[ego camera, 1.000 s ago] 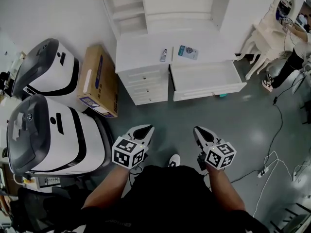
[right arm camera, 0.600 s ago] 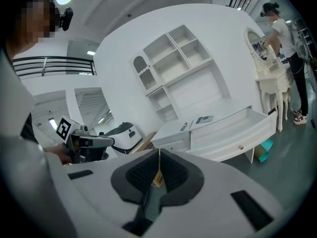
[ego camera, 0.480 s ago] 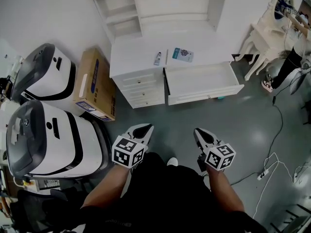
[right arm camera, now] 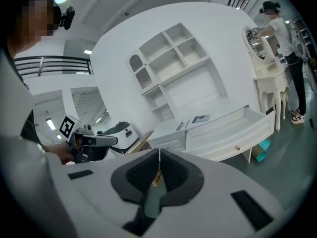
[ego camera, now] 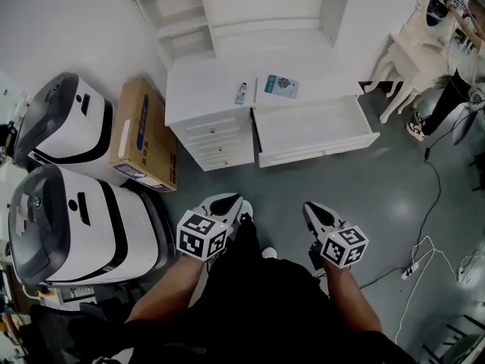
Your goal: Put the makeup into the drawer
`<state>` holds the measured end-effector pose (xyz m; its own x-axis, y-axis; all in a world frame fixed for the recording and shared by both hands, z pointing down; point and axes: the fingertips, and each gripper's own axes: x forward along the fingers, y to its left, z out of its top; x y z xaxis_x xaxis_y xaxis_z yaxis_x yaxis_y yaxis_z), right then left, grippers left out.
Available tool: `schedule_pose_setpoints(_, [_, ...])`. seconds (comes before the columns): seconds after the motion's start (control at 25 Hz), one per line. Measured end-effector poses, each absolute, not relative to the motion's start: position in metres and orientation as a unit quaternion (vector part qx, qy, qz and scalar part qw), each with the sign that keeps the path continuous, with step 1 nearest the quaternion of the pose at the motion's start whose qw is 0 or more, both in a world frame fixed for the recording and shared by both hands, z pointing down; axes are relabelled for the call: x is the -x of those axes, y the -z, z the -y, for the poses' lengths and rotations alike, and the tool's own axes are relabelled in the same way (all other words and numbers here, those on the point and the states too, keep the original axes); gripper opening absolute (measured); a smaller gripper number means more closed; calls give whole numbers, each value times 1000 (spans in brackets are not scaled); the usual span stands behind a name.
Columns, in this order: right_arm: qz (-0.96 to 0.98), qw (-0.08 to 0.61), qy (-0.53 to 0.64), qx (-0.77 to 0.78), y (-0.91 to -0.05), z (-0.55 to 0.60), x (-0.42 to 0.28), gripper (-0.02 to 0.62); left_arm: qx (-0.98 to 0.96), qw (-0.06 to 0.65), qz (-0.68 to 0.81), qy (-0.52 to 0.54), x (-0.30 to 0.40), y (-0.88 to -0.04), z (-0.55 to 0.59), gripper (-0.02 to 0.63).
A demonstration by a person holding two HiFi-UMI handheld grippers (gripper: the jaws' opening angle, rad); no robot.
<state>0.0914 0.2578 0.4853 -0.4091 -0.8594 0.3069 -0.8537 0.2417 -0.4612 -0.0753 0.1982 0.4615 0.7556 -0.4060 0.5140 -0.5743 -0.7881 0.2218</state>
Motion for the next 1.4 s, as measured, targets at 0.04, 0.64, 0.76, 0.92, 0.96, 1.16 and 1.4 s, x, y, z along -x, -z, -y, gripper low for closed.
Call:
schedule_pose_setpoints(0.04, [-787,4,289,545,-485,-255,-93,29,-919,186,264,-226,72,-461,-194,6])
schedule_pose_setpoints(0.64, [-778,-11,300,553,-488,-170,-106,29,-916,199,251,-242,56,-474,-107,6])
schedule_pose_setpoints(0.76, [-776,-15,304,552,-493,-144,-108,29,-913,203,251,-247,54,-480,-84,6])
schedule_pose_setpoints(0.92, [-772,-21,311,554,-499,-110,-108,29,-911,208,247,-255,54,-488,-53,6])
schedule_pose_setpoints(0.96, [-771,-22,312,555,-499,-101,-109,29,-911,210,245,-256,53,-490,-45,6])
schedule_pose_setpoints(1.16, [-766,-35,306,564,-499,-60,-113,29,-915,210,234,-253,48,-492,-1,6])
schedule_pose_setpoints(1.4, [-759,-60,299,575,-502,-10,-107,29,-920,209,223,-244,52,-491,50,6])
